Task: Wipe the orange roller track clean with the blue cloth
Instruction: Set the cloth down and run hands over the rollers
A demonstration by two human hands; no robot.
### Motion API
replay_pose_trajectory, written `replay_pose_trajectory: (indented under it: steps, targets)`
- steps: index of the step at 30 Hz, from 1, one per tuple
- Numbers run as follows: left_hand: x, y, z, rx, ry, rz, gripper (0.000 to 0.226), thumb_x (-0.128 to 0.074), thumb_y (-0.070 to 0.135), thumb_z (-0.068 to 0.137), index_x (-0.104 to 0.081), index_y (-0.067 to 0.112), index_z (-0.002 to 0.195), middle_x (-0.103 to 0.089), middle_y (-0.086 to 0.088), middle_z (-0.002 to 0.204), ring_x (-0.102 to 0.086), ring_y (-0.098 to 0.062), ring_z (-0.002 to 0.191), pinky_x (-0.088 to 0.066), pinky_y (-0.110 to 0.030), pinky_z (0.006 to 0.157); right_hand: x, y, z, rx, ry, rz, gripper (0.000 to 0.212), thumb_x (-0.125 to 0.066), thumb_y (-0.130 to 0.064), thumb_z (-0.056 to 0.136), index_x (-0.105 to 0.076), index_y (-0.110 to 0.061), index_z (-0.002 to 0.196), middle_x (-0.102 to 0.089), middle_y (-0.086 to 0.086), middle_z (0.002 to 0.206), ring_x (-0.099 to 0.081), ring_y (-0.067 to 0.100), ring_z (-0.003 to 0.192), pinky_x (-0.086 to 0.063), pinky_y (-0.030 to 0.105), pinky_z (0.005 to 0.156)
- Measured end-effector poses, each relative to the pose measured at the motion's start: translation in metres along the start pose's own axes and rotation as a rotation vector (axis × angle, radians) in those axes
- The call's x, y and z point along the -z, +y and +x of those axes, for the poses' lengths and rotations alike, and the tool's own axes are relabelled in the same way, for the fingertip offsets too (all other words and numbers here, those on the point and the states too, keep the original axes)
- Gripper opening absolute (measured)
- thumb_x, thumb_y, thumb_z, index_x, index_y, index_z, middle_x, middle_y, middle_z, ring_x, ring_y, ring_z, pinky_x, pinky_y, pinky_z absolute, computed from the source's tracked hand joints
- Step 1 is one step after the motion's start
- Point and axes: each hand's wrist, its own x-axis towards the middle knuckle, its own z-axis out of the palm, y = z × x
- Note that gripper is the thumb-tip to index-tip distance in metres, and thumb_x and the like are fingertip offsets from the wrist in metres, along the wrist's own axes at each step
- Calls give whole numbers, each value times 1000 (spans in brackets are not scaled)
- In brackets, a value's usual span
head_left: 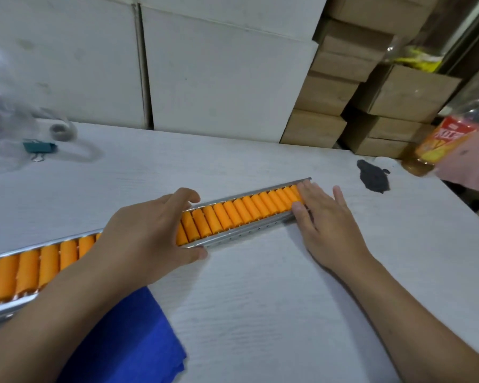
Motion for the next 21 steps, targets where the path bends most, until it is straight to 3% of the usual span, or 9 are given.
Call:
replay_pose_trajectory:
  steps: [3, 5, 7, 11, 13, 18, 21]
  targets:
    - [1, 1, 0, -3, -11, -9, 78, -65, 62, 67, -27, 37, 130, -56, 14, 122, -57, -12, 98, -42, -28, 73, 1, 23, 12, -181, 15, 36, 54, -19, -46, 99, -47, -11, 129, -53, 13, 134, -37, 19, 132, 4, 32, 115]
    - [2, 1, 0, -6, -8, -12, 79, -65, 61, 68, -25, 36, 131, -57, 13, 122, -57, -13, 98, -43, -29, 74, 2, 12, 12, -190, 71, 6, 59, -19, -48, 99, -40, -8, 138, -36, 12, 149, -21, 15, 140, 6, 30, 115]
    - [1, 0, -1, -5, -14, -9, 80, -64, 61, 68, -23, 36, 132, -58, 12, 120, -58, -13, 96, -44, -29, 74, 5, -25, 5, -39, 113, 60, 58, -22, -47, 98, -34, -12, 143, -28, 5, 153, -15, 9, 141, 7, 29, 115]
    - [-2, -2, 0, -19, 10, -23, 81, -66, 59, 66, -25, 34, 132, -61, 11, 116, -60, -14, 93, -44, -30, 71, 8, -115, -25, 389, -127, 176, 57, -24, -48, 96, -31, -20, 145, -26, -4, 154, -10, 4, 142, 10, 32, 115]
    - [-2, -3, 0, -18, 16, -36, 81, -66, 57, 66, -27, 33, 132, -62, 11, 116, -60, -14, 93, -45, -31, 72, 0, -127, -30, 478, -183, 142, 58, -24, -49, 96, -27, -20, 146, -23, -5, 155, -6, 5, 142, 13, 35, 114]
    - [-2, -2, -1, -29, 22, -20, 81, -66, 59, 66, -28, 32, 132, -61, 9, 115, -60, -15, 92, -44, -31, 70, -3, -89, -20, 365, -109, 83, 57, -20, -50, 95, -31, -23, 145, -30, -6, 152, -16, 3, 140, 14, 38, 114]
    - [-1, -3, -1, -21, -4, -4, 79, -64, 61, 69, -23, 35, 132, -60, 10, 113, -58, -12, 91, -44, -29, 71, 2, -46, -11, 227, -59, 1, 58, -17, -51, 95, -31, -25, 145, -32, -6, 151, -15, -4, 136, 24, 38, 109]
